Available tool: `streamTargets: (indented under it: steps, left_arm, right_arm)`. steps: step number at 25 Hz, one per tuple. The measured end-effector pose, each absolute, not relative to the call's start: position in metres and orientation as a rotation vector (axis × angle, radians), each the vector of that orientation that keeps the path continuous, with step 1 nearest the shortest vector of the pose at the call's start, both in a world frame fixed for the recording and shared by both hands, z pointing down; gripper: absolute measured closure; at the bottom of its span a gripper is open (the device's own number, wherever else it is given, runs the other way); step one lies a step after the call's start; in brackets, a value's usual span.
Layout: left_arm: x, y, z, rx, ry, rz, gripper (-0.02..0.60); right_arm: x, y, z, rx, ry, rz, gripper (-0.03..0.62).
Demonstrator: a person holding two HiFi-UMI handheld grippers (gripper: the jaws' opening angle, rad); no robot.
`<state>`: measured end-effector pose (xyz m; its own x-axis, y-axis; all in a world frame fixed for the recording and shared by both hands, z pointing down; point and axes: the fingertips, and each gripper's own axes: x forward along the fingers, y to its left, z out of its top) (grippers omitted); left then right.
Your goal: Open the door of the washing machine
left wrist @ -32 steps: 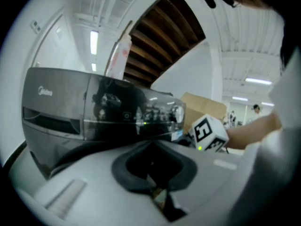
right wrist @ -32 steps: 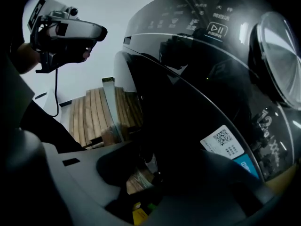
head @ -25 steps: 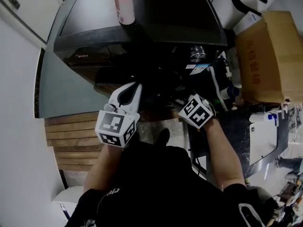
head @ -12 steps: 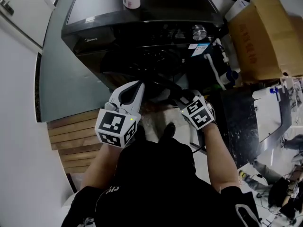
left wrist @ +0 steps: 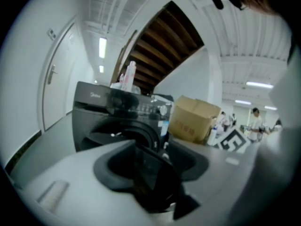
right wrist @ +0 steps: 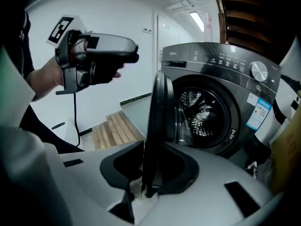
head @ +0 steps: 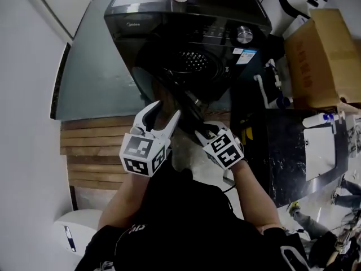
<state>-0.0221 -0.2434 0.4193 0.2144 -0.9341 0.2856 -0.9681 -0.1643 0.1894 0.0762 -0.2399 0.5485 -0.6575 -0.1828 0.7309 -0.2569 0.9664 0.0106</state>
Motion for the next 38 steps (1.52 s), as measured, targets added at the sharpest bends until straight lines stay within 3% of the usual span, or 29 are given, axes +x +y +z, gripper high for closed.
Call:
streamTargets:
  steps: [5,18,22,28,38]
  left_arm:
    - [-0.021,-0.198,0.448,1.97,-1.858,0.156,0.278]
    - [-0.071,-0.134,0.487,1.719,-2.015,0.331,0.28]
    - [-0.104,-0.113,0.487,1.651,-2.083,0.371,0.326]
    - [-0.151,-0.083,0.492,1.601,-2.131,0.504,0.455]
    - [-0.205,-0.065,0.491,1.589,-2.142,0.549,0.462]
  right_arm:
    - [0.058,-0.172,0.547,0.054,-2.383,0.07,0.499]
    - [0.048,-0.104,0.535,-0.18,-2.446,0.041,0.497]
    - [0.032,-0.087,0.533,-0.241,-2.447,0.028,0.499]
    - [0.007,-0.061,0.528,-0.293,-2.443,0.024,0.5]
    - [-0.03,-0.055,0.509,-0.24,-2.507,0.061,0.51]
